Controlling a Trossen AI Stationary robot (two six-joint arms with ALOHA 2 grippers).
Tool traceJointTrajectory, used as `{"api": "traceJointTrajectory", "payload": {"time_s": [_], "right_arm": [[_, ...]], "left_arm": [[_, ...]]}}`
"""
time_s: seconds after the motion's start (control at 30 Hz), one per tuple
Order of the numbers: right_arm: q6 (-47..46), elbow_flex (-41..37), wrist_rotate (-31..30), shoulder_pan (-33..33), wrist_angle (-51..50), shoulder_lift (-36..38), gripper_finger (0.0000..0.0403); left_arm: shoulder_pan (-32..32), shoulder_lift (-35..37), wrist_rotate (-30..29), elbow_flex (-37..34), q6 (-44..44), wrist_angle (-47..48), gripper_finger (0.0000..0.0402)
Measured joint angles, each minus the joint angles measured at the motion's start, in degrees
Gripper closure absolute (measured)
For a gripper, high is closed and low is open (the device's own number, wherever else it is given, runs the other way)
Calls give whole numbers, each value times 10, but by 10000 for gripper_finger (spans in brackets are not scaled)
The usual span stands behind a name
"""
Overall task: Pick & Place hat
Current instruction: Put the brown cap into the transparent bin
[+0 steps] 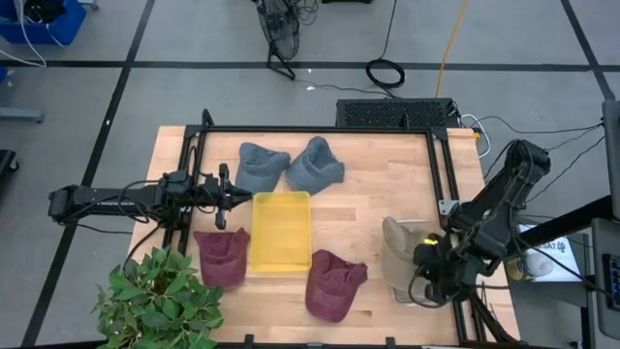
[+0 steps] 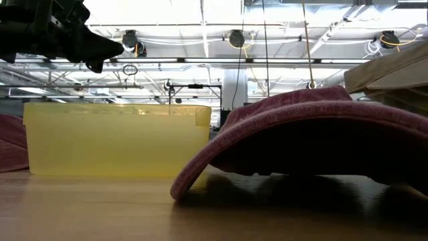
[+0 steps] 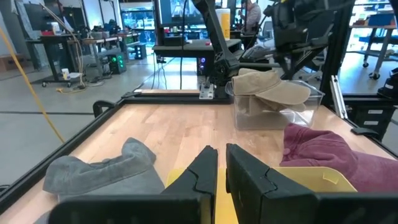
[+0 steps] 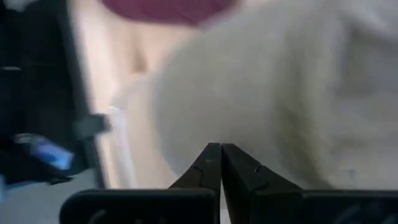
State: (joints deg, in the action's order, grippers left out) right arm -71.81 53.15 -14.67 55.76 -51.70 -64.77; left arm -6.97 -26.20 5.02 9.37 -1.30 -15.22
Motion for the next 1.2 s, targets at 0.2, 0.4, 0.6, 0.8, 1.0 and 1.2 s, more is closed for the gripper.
{"api": "traceJointTrajectory", "payload": {"time_s": [0.2, 0.4, 0.6, 0.8, 1.0, 1.2], "right_arm": [[-69, -31, 29, 3, -67, -10, 402], [-87, -70, 34, 2, -58, -10, 403], [-47, -25, 28, 1, -74, -1, 403], [-33, 96, 2, 1, -190, -1, 403], [72, 161, -138, -30, -204, -1, 402], [145, 161, -64, -99, -166, -2, 356]], "left_arm": [[0, 0, 0, 0, -1, -8, 360], [0, 0, 0, 0, -3, -10, 360], [0, 0, 0, 0, -2, -10, 360], [0, 0, 0, 0, -1, -10, 360], [0, 0, 0, 0, -1, -9, 360], [0, 0, -1, 0, -2, -9, 360]]}}
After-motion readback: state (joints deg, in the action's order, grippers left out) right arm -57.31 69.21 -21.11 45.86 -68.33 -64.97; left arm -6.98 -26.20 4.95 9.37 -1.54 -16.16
